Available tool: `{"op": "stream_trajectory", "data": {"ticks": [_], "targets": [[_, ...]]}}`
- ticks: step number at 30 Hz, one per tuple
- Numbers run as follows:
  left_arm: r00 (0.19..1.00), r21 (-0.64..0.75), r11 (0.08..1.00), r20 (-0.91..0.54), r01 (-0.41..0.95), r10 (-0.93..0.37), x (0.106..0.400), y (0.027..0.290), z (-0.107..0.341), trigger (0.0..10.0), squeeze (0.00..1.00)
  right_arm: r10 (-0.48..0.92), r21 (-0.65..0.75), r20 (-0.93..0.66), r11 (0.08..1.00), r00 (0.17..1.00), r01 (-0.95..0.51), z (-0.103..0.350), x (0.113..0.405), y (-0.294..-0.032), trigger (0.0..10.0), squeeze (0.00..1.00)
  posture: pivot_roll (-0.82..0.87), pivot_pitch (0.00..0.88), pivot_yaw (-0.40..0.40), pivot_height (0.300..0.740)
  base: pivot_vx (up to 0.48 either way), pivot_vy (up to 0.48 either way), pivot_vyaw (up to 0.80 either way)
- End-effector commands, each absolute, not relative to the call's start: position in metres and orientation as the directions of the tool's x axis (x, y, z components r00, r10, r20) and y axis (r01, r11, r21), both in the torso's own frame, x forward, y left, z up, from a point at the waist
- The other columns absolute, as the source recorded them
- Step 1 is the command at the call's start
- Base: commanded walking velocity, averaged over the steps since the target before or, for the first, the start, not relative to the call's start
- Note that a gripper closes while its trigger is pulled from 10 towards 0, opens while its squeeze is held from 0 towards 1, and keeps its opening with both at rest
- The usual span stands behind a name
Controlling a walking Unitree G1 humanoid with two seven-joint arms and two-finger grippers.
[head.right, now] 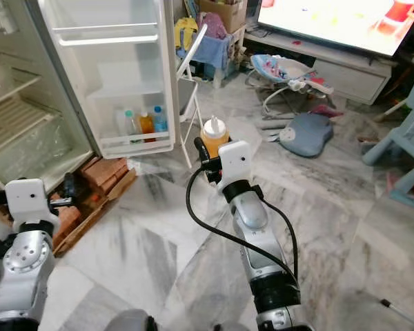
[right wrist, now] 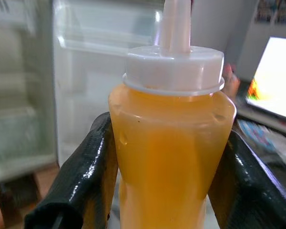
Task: Restocking fridge
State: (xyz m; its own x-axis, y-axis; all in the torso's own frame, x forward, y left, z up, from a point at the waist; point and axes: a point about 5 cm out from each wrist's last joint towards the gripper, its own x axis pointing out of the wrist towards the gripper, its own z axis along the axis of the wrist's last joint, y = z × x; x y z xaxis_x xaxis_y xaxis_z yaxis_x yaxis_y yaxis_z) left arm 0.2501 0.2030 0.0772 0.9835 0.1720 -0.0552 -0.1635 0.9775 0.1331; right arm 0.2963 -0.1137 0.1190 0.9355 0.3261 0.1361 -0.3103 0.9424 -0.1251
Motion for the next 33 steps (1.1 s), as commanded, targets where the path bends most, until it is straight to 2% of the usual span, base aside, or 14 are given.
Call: {"op": "stream_trajectory", "data": {"ticks": [1,5,11,22,24,33], "targets": [[0.986,0.152,0.976,-0.044,-0.154,0.162,0.250,0.207,0.082,10.0,0.00,0.341,-0.123,0.178,0.938,0.923,-0.323,0.129,0.298,-0.107,10.0,0.00,0.14,0.061,-0.045,0.740,0.322,0.352,0.00],[0.991,0.167,0.979,-0.037,-0.121,0.129,0.250,0.204,0.085,10.0,0.00,0.340,-0.113,0.176,0.939,0.924,-0.324,0.128,0.298,-0.106,10.0,0.00,0.14,0.069,-0.045,0.740,0.352,0.324,0.00],[0.993,0.188,0.977,-0.043,-0.104,0.114,0.250,0.202,0.085,10.0,0.00,0.343,-0.126,0.189,0.938,0.920,-0.324,0.132,0.300,-0.106,10.0,0.00,0.14,0.073,-0.042,0.740,0.464,0.000,0.00],[0.993,0.193,0.977,-0.047,-0.093,0.104,0.252,0.197,0.087,10.0,0.00,0.351,-0.128,0.185,0.935,0.918,-0.332,0.131,0.298,-0.105,10.0,0.00,0.13,0.079,-0.042,0.740,0.480,0.000,0.72],[0.992,0.149,0.983,-0.051,-0.106,0.115,0.252,0.195,0.087,10.0,0.00,0.356,-0.127,0.186,0.933,0.916,-0.337,0.132,0.298,-0.103,10.0,0.00,0.14,0.080,-0.043,0.740,0.480,0.000,0.62],[0.992,0.147,0.984,-0.058,-0.102,0.111,0.252,0.190,0.088,10.0,0.00,0.385,-0.140,0.195,0.921,0.902,-0.363,0.136,0.299,-0.099,10.0,0.00,0.13,0.081,-0.044,0.740,0.455,0.000,0.00]]}}
